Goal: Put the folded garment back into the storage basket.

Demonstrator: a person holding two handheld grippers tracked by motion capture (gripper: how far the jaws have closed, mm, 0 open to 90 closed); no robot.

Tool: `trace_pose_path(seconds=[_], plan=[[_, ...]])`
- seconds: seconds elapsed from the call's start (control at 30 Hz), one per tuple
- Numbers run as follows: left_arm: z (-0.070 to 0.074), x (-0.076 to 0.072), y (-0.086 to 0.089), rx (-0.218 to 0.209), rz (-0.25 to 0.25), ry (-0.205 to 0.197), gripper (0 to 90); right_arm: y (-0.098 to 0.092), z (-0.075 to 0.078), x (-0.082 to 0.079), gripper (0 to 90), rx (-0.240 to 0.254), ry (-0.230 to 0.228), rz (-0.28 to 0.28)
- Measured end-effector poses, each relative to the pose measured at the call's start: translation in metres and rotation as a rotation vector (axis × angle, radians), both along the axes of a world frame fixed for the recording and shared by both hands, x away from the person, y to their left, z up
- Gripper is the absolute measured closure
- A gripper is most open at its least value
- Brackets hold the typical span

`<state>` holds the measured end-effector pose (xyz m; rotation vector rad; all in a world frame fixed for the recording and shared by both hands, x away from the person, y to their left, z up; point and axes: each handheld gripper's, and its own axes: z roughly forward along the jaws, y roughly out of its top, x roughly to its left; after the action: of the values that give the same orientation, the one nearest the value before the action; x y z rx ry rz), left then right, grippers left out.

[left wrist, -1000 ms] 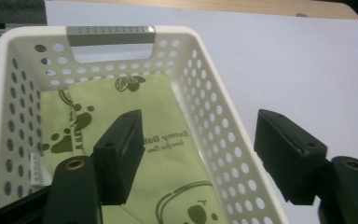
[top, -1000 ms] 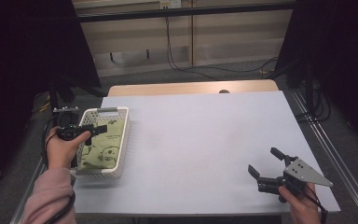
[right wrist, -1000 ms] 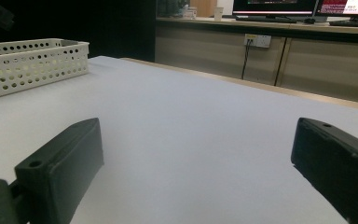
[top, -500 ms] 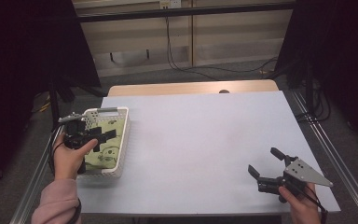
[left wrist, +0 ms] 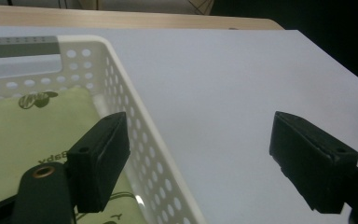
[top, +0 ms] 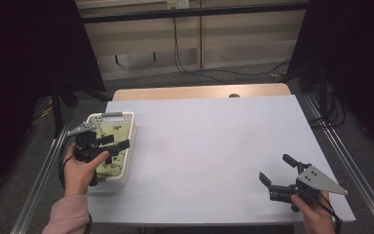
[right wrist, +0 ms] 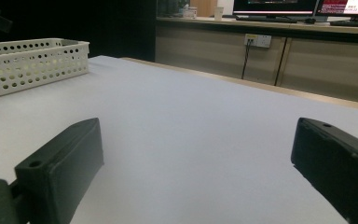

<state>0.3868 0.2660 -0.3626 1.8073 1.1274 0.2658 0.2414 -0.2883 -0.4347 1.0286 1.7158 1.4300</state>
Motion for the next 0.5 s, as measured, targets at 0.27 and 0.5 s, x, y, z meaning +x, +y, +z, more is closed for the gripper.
trace_pose_path(seconds=[0.27,0.5], plan=[[-0.0054,-0.0061,-0.0064,-0.035,-0.024,-0.015,17.5,0.0001,0.0003,-0.0005,1.8,-0.002,0.001,-0.002],[-0.0088,-0.0108,-0.0109,-0.065,-0.04,-0.055,16.1,0.0004,0.0002,-0.0003,1.8,-0.001,0.001,0.0]])
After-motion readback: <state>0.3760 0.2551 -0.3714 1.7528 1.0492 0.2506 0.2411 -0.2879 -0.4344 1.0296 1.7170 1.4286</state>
